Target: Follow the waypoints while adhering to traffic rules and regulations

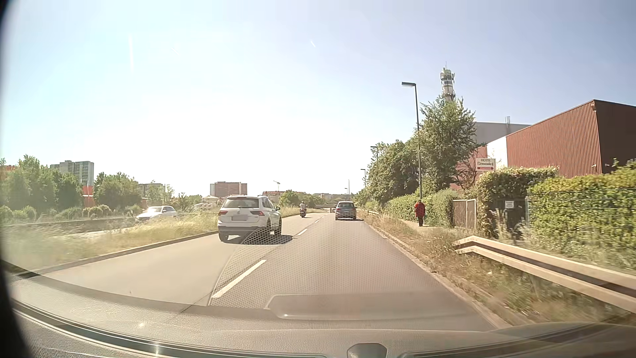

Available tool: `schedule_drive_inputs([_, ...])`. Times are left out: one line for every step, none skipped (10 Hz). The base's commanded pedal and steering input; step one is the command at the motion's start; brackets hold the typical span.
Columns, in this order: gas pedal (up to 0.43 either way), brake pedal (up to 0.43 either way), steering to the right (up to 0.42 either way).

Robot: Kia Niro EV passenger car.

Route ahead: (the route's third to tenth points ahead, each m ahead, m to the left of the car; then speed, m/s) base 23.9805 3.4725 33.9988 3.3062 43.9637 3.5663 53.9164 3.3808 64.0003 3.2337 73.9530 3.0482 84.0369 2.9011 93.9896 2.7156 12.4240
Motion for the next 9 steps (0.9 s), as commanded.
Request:
schedule_drive_inputs([0.059, 0.024, 0.003])
schedule_drive_inputs([0.059, 0.024, 0.003])
schedule_drive_inputs([0.059, 0.024, 0.003])
schedule_drive_inputs([0.059, 0.024, 0.003])
schedule_drive_inputs([0.059, 0.024, 0.003])
schedule_drive_inputs([0.059, 0.024, 0.003])
schedule_drive_inputs([0.059, 0.024, 0.003])
schedule_drive_inputs([0.059, 0.024, 0.003])
schedule_drive_inputs([0.059, 0.024, 0.002])
